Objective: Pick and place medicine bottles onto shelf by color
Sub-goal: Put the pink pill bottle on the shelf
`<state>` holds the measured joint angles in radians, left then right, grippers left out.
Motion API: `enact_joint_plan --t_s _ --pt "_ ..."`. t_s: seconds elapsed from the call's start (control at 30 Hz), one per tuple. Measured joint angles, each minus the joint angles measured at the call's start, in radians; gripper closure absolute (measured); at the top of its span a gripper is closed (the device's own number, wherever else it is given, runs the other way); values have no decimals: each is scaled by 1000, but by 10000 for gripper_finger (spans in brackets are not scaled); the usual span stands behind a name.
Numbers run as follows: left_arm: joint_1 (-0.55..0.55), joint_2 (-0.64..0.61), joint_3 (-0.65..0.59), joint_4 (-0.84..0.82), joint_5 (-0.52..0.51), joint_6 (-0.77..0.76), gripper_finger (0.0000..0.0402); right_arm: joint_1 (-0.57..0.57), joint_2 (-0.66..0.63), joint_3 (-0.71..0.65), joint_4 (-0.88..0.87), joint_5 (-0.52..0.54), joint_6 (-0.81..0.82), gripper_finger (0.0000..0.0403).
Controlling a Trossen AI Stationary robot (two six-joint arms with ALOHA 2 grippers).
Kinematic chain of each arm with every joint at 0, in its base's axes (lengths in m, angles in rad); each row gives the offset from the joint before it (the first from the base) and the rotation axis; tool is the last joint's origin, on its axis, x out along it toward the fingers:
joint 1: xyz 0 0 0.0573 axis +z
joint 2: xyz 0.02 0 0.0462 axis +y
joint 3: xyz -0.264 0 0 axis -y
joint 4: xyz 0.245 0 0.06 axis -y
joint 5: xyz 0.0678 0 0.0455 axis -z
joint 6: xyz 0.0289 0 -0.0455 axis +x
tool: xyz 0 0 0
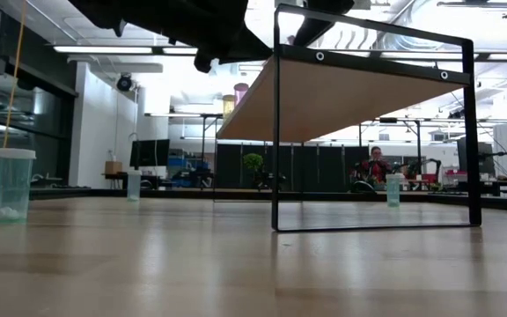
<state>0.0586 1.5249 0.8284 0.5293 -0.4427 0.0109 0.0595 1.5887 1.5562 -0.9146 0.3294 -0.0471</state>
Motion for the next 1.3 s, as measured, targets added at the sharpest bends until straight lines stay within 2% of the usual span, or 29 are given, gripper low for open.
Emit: enact_joint_plan --t_s 0.77,0.87,1.13,1.3 --pt "2 8 0 9 14 -9 401 -15 0 0 104 -6 -25 294" --pt "-2 -10 0 -17 -48 53 401 -31 1 0 108 3 -33 294" --pt "-65 -155 -1 -187 -325 140 402 -103 1 0 128 6 -59 293" --pt "-135 -249 -1 -275 -396 161 401 -149 14 0 155 3 -58 293"
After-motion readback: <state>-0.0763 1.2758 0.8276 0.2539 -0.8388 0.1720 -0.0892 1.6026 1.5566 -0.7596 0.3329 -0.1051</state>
